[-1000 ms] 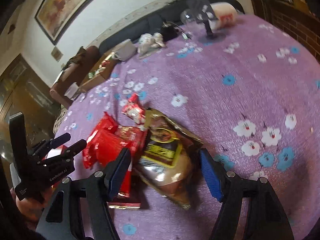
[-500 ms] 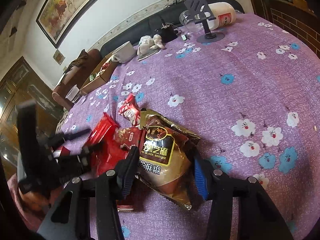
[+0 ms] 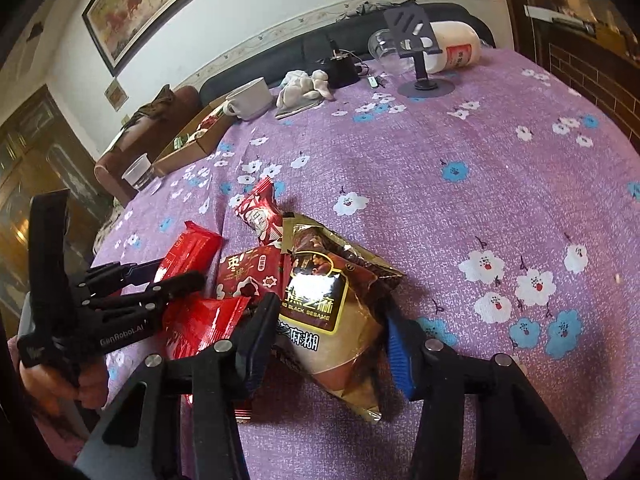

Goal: Organize snacks
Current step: 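Grasp a red wafer bar with the left gripper while the right grasps the brown sesame bag, then carry the red wafer bar and brown sesame bag toward the tray with both grippers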

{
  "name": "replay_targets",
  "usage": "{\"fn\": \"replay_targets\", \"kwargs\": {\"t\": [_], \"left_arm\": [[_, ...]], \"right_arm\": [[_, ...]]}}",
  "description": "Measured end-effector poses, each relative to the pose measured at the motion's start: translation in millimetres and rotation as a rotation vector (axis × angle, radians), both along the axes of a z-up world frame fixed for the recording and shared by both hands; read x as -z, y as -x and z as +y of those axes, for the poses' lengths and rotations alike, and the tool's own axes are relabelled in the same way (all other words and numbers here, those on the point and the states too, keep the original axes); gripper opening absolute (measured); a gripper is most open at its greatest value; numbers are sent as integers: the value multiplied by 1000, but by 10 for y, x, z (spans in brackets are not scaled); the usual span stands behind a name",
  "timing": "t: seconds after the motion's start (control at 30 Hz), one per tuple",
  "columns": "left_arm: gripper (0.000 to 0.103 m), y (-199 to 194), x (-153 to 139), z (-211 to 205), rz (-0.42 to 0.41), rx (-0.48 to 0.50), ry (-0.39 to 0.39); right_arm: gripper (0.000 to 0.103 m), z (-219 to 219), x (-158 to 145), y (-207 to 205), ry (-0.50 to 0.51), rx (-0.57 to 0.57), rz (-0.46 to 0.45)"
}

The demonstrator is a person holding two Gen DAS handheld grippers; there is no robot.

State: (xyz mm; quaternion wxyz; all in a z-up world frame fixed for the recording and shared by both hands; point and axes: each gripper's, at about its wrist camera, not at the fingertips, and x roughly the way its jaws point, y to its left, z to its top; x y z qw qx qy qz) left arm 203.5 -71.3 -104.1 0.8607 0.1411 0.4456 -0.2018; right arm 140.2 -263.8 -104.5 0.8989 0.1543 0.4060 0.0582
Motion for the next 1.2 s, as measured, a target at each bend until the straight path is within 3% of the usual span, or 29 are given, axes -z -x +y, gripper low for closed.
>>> {"fn": "replay_targets", "kwargs": {"t": [0.3,0.63,0.87,1.2], "left_arm": [[44,522,-32,379,55,-40,34],[44,1370,-85,879,92,-53,106],[44,1757,-296,1152,33,-59,162],[44,1900,-579,1999,-91,-226,196]], "right_arm": [[44,-123,-128,246,-86,40,-18],[44,105,-33,937,-268,-8,21],[44,582,-90,1134,-349,-115,39],[43,1725,-334,1015,-327,-328,36]]}}
